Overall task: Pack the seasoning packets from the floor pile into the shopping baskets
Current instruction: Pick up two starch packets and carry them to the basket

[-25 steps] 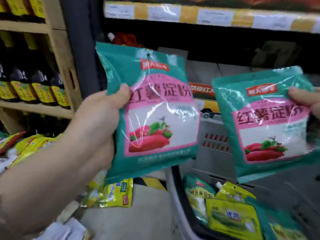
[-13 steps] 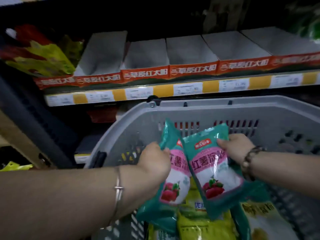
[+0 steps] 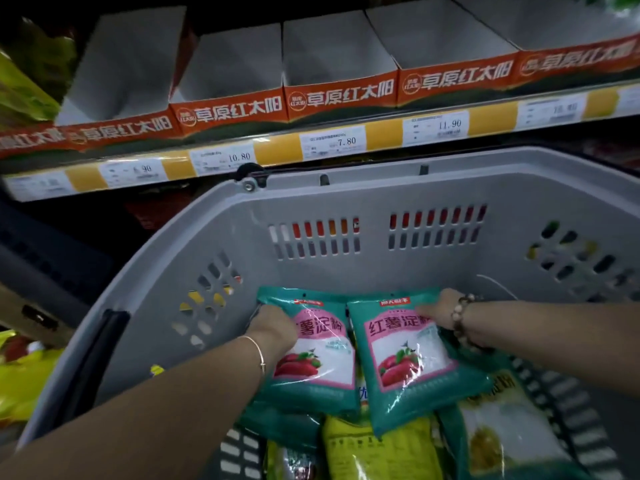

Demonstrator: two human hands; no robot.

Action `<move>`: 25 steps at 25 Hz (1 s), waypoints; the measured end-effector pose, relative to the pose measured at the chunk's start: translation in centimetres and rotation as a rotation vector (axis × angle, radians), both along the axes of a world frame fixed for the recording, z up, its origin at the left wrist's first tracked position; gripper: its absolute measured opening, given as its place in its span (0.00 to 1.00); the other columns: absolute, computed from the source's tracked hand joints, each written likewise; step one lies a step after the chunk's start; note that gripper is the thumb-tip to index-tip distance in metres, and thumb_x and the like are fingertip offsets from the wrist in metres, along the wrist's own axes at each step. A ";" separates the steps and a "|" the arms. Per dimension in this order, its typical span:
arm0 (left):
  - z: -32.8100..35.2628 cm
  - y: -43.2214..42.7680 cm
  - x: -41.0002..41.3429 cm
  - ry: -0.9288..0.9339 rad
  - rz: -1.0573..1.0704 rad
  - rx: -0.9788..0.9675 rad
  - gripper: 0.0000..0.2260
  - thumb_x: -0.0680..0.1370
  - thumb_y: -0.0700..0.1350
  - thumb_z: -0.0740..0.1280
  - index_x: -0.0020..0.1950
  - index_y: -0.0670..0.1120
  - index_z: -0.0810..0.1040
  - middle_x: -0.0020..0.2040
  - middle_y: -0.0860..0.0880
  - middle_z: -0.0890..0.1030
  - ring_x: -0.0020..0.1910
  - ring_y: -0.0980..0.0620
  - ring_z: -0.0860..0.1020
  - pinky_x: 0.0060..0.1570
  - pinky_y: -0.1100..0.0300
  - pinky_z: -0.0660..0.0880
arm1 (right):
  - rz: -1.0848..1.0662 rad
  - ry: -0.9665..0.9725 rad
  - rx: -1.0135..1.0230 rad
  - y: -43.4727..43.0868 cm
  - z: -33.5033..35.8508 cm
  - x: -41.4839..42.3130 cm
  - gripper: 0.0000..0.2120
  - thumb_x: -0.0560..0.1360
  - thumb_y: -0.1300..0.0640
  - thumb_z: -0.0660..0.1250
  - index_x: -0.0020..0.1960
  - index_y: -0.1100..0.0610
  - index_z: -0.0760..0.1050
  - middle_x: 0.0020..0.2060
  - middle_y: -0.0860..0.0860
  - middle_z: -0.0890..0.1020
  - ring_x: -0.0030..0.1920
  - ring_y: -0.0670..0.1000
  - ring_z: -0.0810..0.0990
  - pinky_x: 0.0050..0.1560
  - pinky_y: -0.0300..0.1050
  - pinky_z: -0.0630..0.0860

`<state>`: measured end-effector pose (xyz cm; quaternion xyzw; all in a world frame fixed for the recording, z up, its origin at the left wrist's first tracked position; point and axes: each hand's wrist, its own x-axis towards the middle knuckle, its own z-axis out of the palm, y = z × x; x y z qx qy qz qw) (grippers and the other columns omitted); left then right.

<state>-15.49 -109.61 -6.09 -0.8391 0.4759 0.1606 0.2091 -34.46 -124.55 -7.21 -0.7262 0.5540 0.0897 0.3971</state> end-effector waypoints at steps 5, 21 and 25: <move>3.2 -0.2 1.0 -0.112 -0.014 -0.094 0.09 0.76 0.53 0.65 0.48 0.48 0.76 0.54 0.48 0.80 0.51 0.47 0.79 0.45 0.56 0.75 | 0.719 0.552 -0.552 -1.4 5.0 0.8 0.22 0.74 0.40 0.62 0.56 0.57 0.75 0.56 0.55 0.79 0.53 0.53 0.78 0.52 0.41 0.75; -3.3 2.1 -3.0 0.214 -0.234 0.264 0.58 0.66 0.69 0.69 0.75 0.46 0.31 0.75 0.41 0.30 0.74 0.38 0.34 0.72 0.38 0.49 | 0.952 0.335 -0.285 6.2 -4.3 2.0 0.60 0.59 0.22 0.60 0.73 0.47 0.29 0.73 0.57 0.31 0.73 0.60 0.34 0.71 0.60 0.36; -4.0 2.4 -2.6 0.238 -0.238 0.202 0.59 0.65 0.68 0.71 0.76 0.46 0.32 0.75 0.42 0.31 0.75 0.39 0.35 0.72 0.37 0.47 | 0.948 0.323 -0.298 6.2 -4.6 2.7 0.60 0.57 0.21 0.60 0.73 0.46 0.30 0.73 0.56 0.32 0.74 0.59 0.34 0.72 0.60 0.37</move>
